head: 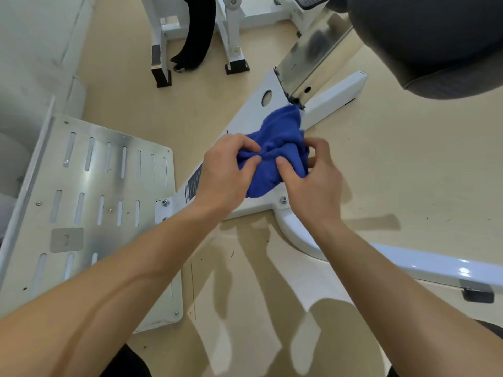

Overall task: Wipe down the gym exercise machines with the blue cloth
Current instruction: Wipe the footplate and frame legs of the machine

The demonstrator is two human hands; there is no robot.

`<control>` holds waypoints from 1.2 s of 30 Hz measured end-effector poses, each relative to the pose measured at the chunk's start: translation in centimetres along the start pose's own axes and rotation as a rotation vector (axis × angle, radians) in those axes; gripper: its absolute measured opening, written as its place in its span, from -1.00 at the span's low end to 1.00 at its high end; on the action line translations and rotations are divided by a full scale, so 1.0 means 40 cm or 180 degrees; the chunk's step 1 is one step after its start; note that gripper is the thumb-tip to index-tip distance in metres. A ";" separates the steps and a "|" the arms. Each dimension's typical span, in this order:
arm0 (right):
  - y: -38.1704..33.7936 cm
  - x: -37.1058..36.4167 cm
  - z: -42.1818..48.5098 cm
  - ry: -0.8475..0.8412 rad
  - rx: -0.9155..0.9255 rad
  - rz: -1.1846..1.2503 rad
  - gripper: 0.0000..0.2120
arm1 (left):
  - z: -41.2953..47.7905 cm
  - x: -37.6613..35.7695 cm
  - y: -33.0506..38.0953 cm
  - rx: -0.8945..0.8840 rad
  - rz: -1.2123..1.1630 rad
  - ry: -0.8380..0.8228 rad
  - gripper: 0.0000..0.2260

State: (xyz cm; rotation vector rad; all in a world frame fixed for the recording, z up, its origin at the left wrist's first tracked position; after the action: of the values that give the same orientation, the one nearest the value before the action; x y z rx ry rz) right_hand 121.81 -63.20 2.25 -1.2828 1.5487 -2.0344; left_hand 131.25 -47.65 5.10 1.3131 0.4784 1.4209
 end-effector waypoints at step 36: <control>0.071 -0.110 0.081 0.0547 -0.0178 0.0367 -0.68 | 0.109 -0.003 -0.016 -0.0434 0.0432 0.0152 -0.93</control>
State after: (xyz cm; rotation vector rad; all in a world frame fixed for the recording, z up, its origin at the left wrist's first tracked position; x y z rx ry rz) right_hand 126.04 -63.39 -2.24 -1.0341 1.7233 -2.0882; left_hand 135.34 -49.12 5.84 1.2229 0.3223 1.5722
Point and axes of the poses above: each hand's wrist, its own z-axis towards the middle knuckle, its own x-axis out of the back of the hand, y = z × x, the point moved 10 cm from there along z, towards the middle knuckle, and after that the axes turned 10 degrees about -z, right-handed, at the moved point
